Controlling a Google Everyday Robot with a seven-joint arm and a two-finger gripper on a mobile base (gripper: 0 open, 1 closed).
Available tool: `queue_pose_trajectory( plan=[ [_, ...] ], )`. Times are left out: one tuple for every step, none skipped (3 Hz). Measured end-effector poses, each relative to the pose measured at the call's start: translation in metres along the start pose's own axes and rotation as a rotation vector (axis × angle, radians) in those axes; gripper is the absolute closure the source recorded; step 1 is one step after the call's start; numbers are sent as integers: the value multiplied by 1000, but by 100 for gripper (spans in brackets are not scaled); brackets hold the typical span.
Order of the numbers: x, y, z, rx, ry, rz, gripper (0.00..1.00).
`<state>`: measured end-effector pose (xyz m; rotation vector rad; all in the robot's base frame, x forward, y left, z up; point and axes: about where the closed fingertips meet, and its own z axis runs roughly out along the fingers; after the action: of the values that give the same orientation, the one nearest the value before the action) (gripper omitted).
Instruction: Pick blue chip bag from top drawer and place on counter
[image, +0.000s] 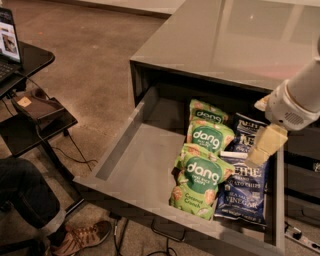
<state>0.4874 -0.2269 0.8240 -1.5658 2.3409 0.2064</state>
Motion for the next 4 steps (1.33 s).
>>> queue_pose_trajectory(
  plan=[
    [26, 2, 13, -8, -16, 67, 0],
    [26, 2, 13, -8, -16, 67, 0],
    [36, 5, 45, -40, -33, 106, 0],
    [54, 10, 82, -21, -45, 157, 0]
  ],
)
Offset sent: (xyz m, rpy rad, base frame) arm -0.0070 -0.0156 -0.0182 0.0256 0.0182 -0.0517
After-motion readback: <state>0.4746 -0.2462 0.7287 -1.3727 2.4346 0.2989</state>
